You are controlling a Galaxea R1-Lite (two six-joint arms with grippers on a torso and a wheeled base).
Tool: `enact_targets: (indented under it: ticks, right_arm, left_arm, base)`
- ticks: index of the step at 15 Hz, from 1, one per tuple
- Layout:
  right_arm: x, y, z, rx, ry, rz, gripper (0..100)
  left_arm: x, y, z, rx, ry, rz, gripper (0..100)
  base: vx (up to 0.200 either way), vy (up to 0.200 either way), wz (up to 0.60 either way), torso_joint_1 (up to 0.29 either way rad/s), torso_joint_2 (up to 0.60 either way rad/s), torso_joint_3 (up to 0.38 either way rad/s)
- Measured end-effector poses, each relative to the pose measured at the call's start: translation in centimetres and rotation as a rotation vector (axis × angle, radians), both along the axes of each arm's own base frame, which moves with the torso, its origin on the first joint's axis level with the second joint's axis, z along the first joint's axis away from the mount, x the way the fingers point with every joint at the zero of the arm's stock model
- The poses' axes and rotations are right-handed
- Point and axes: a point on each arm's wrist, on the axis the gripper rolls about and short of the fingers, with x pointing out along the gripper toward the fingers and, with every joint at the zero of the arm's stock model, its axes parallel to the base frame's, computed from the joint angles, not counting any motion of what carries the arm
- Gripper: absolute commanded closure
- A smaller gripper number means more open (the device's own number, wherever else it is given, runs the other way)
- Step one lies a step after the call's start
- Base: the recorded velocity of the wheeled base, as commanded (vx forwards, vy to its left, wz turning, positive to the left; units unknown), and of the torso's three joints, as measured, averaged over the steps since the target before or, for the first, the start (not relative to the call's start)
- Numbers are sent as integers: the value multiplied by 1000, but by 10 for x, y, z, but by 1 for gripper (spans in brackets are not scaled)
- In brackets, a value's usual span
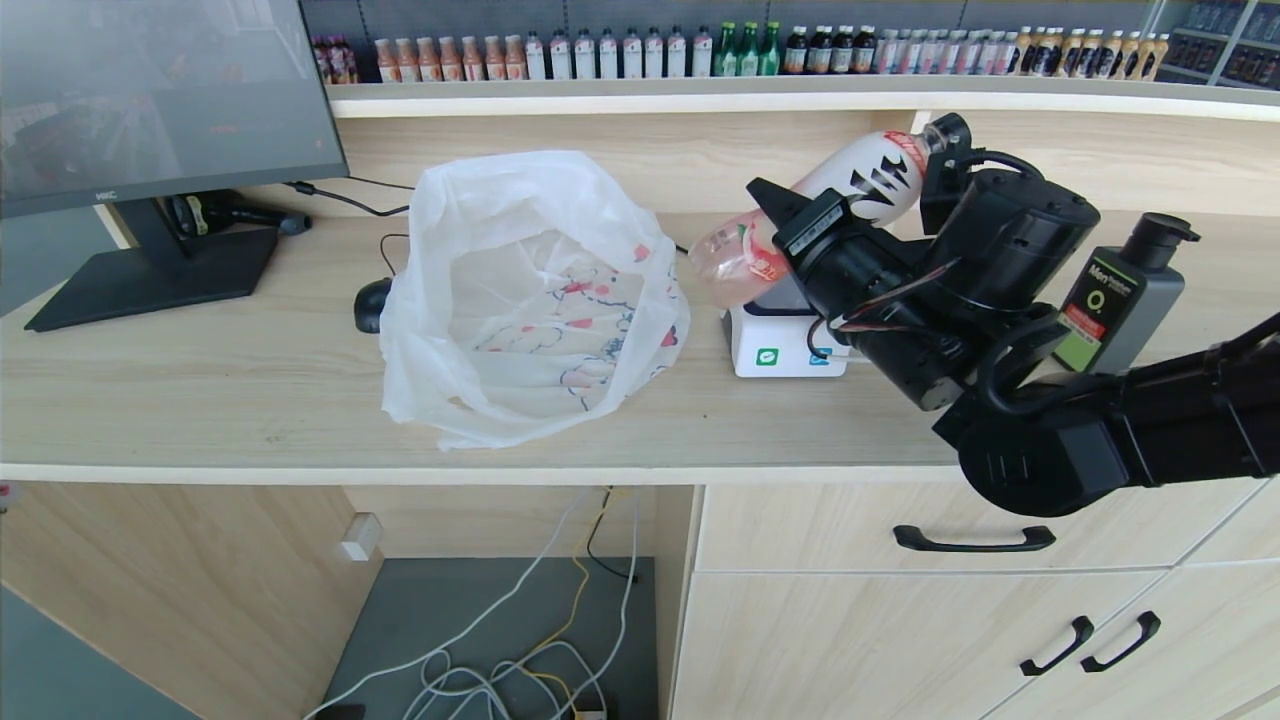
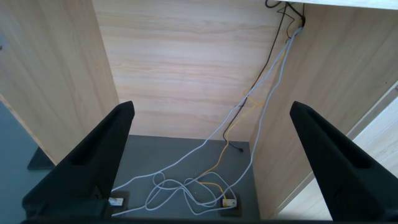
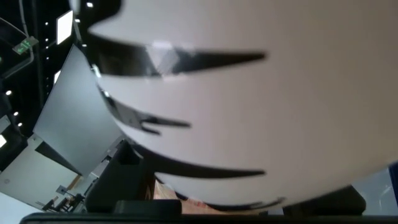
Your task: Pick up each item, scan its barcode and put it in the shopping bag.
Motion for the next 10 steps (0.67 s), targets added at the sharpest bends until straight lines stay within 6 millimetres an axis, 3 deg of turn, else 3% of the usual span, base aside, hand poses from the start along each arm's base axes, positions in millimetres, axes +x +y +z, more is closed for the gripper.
enact_targets:
  ticks: [10]
  right_arm:
    - [-15,8,15,-46,-64,12,100]
  left_arm:
    - [0,0,0,0,0,0,0]
  base:
    - [0,0,0,0,0,0]
